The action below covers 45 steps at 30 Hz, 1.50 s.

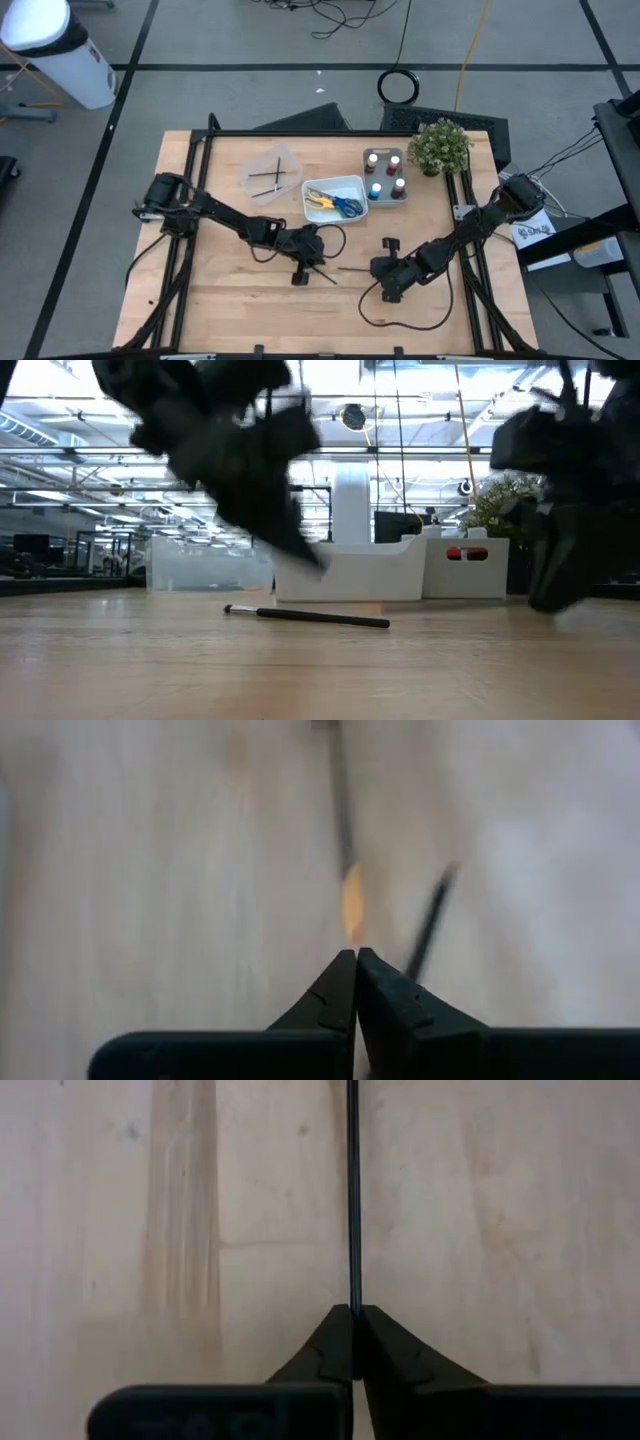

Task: Pick & Place Paint Supplies
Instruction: Put the gold paint brush in the transparent bin

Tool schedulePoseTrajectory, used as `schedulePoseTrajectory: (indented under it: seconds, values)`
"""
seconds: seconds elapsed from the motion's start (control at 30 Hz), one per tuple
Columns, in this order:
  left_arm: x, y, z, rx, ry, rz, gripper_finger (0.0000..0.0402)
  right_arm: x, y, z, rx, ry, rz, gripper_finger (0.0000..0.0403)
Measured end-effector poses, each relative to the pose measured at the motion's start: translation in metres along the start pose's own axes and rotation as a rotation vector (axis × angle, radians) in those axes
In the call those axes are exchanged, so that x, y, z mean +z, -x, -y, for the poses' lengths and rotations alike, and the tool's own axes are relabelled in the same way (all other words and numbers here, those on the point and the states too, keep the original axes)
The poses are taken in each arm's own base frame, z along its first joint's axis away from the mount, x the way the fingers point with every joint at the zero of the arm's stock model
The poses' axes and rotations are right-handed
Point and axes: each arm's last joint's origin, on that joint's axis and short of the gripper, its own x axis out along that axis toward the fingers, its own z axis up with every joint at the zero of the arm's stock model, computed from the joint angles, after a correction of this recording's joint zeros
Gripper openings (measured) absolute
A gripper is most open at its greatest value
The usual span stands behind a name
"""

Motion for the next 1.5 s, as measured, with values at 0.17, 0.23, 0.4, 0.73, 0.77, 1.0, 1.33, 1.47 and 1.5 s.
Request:
schedulePoseTrajectory:
  seconds: [0.17,0.23,0.4,0.73,0.77,1.0,1.33,1.47,1.5]
  values:
    - [0.028,0.026,0.019,0.013,-0.038,0.161,0.0021,0.007,0.016,-0.008,0.02,0.031,0.124,0.0002]
    - [0.032,0.033,0.026,0.007,-0.088,0.19,0.0014,0.009,0.021,-0.011,0.021,0.048,0.169,0.0001]
    - [0.045,0.039,0.047,-0.042,-0.066,0.339,0.0011,0.014,0.033,-0.016,0.025,0.059,0.259,0.0001]
    - [0.044,0.038,0.05,0.039,-0.059,0.351,0.0177,0.022,0.036,-0.019,0.035,0.08,0.342,0.0001]
    - [0.044,0.038,0.049,0.045,-0.059,0.348,0.0192,0.022,0.036,-0.019,0.038,0.082,0.348,0.0]
    - [0.043,0.038,0.052,0.016,-0.067,0.338,0.0246,0.024,0.036,-0.018,-0.013,0.081,0.381,0.0]
    - [0.043,0.038,0.049,0.059,-0.061,0.344,0.025,0.027,0.038,-0.018,-0.042,0.074,0.424,0.0]
    - [0.043,0.038,0.049,0.056,-0.062,0.332,0.0226,0.03,0.039,-0.02,-0.031,0.079,0.452,0.0]
    - [0.042,0.038,0.049,0.055,-0.063,0.329,0.0214,0.031,0.039,-0.02,-0.028,0.082,0.461,0.0]
